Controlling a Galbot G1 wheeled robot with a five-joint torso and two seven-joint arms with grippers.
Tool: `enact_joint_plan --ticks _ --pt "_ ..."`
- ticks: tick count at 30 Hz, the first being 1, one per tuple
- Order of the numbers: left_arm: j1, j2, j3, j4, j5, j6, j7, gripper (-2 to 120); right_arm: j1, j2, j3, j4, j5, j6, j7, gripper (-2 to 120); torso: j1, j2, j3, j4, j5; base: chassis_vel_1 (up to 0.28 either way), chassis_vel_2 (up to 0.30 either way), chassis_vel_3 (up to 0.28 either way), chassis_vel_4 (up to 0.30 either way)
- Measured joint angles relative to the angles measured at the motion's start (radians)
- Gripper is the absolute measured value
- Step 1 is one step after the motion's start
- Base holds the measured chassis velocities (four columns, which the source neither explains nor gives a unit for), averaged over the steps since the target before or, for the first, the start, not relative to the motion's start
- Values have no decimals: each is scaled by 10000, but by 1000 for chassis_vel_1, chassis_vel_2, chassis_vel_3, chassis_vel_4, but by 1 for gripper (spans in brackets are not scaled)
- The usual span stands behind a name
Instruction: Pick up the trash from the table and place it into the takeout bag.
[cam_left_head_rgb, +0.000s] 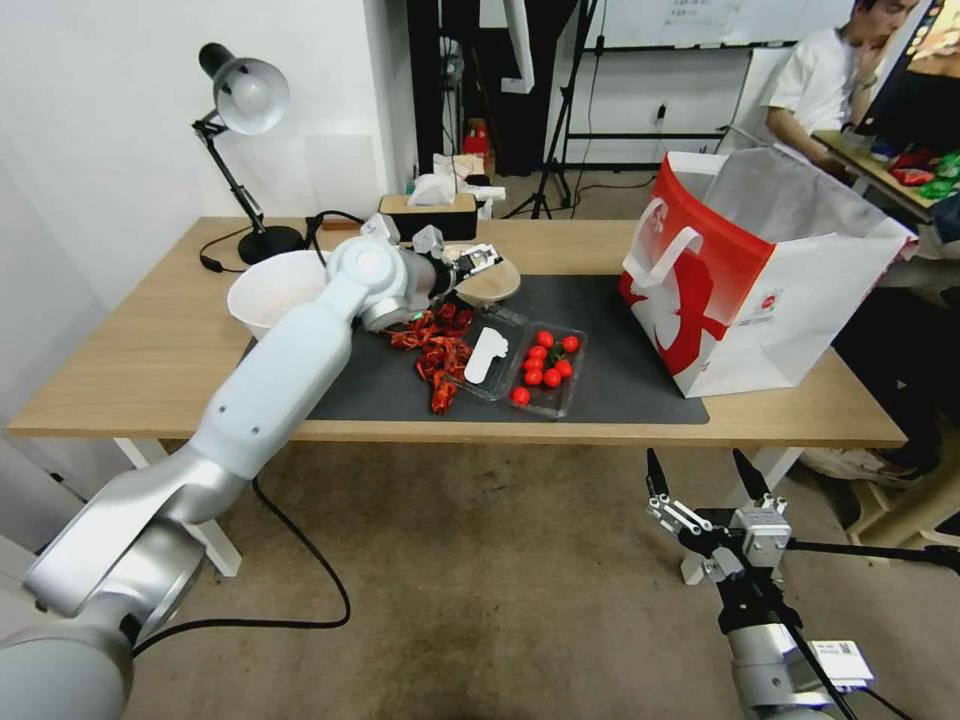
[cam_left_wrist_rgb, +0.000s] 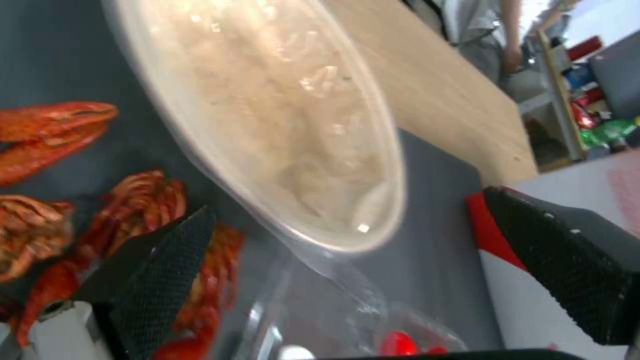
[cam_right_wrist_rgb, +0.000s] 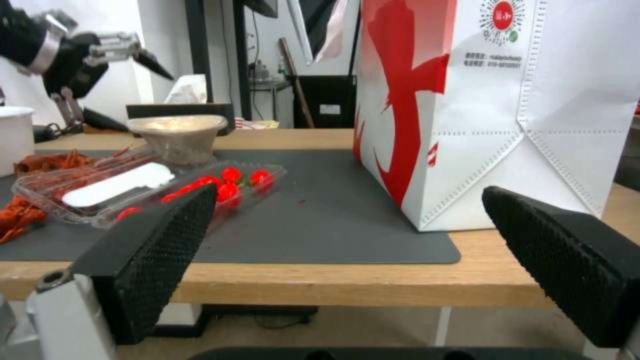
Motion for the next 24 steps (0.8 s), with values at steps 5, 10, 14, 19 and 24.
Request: enact_joint_plan --ticks 5,10,14,19,24 --pt "-101 -142 27 605 223 34 111 100 -1 46 7 24 -33 4 1 100 -1 -1 0 1 0 0 0 0 0" --pt "-159 -219 43 820 380 36 271 100 -4 76 7 38 -72 4 0 100 -1 0 -1 2 0 0 0 0 0" --pt "-217 -440 -10 1028 520 24 311 100 1 100 1 38 -96 4 1 100 -1 0 -1 0 0 0 0 0 0" --pt "-363 -744 -12 1419 697 -34 394 100 -18 99 38 67 -104 5 3 100 -1 0 -1 -1 1 0 0 0 0" --pt "-451 -882 -5 1668 797 -54 470 100 -75 87 135 88 -90 24 10 100 0 -1 0 0 1 0 0 0 0"
